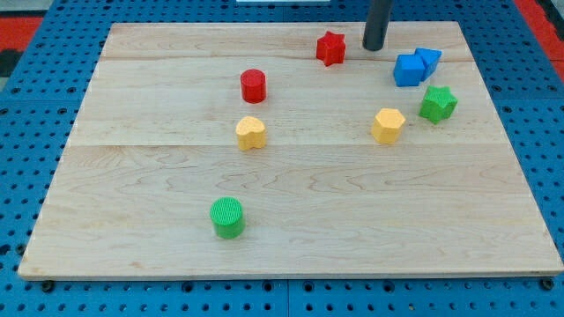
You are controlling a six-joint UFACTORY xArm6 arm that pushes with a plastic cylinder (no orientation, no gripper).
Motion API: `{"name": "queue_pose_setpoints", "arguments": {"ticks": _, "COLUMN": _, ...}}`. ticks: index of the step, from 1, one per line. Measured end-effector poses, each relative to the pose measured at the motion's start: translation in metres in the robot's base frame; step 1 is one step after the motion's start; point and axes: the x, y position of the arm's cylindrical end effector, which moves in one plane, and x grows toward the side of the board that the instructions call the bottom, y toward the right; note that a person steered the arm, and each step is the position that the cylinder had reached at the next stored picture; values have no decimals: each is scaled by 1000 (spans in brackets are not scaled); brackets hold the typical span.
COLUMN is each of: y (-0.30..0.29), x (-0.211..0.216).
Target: Place red star at the top center of the board
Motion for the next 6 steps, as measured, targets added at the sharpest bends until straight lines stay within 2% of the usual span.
{"name": "queue_pose_setpoints", "arguments": {"ticks": 1, "y": -85, "x": 14}}
{"name": "queue_pose_setpoints", "arguments": {"ticks": 2, "y": -87, "x": 33}}
{"name": "queue_pose_setpoints", "arguments": {"ticks": 3, "y": -44, "x": 61}}
{"name": "queue_pose_setpoints", "arguments": {"ticks": 4, "y": -79, "x": 106}}
{"name": "queue_pose_setpoints", "arguments": {"ticks": 5, "y": -115, "x": 92}}
{"name": "queue_pose_setpoints", "arguments": {"ticks": 6, "y": -154, "x": 50}}
